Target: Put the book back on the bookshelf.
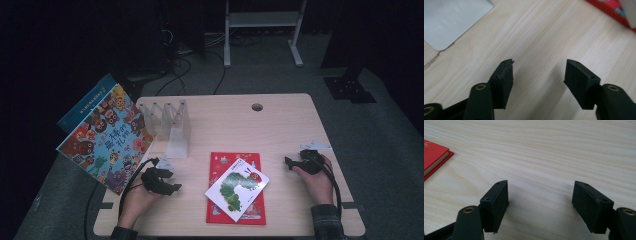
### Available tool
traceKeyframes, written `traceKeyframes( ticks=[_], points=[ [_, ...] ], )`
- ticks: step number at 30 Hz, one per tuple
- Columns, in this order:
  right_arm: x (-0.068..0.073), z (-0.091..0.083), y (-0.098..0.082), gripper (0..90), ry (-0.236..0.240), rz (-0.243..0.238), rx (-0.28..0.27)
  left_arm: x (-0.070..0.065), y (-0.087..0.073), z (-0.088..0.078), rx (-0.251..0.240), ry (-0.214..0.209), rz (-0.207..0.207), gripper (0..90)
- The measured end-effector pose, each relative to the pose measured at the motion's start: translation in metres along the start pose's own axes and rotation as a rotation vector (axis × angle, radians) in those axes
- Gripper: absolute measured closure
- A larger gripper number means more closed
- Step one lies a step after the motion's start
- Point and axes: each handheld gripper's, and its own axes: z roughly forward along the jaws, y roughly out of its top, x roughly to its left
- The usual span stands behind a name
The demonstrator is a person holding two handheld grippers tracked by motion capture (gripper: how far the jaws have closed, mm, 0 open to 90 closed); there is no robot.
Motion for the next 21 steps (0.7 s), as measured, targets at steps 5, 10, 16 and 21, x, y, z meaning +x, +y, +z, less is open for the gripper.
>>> traceKeyframes(
  ticks=[5, 10, 16, 21],
  points=[
    [0.003, -0.002, -0.002, 34.2, 0.013, -0.012, -0.006, 0.002, -0.007, 0.005, -0.055, -0.016, 0.002, 27.0],
    [0.012, -0.01, -0.002, 42.7, 0.057, -0.033, 0.004, 0.004, -0.013, 0.013, -0.129, -0.034, 0.029, 9.3],
    [0.027, -0.029, -0.002, 63.9, 0.138, -0.067, -0.021, 0.007, -0.018, 0.019, -0.188, -0.071, 0.077, 0.0],
    [0.04, -0.045, -0.005, 84.6, 0.265, -0.073, -0.033, 0.006, -0.017, 0.02, -0.191, -0.067, 0.067, 0.0]
  ],
)
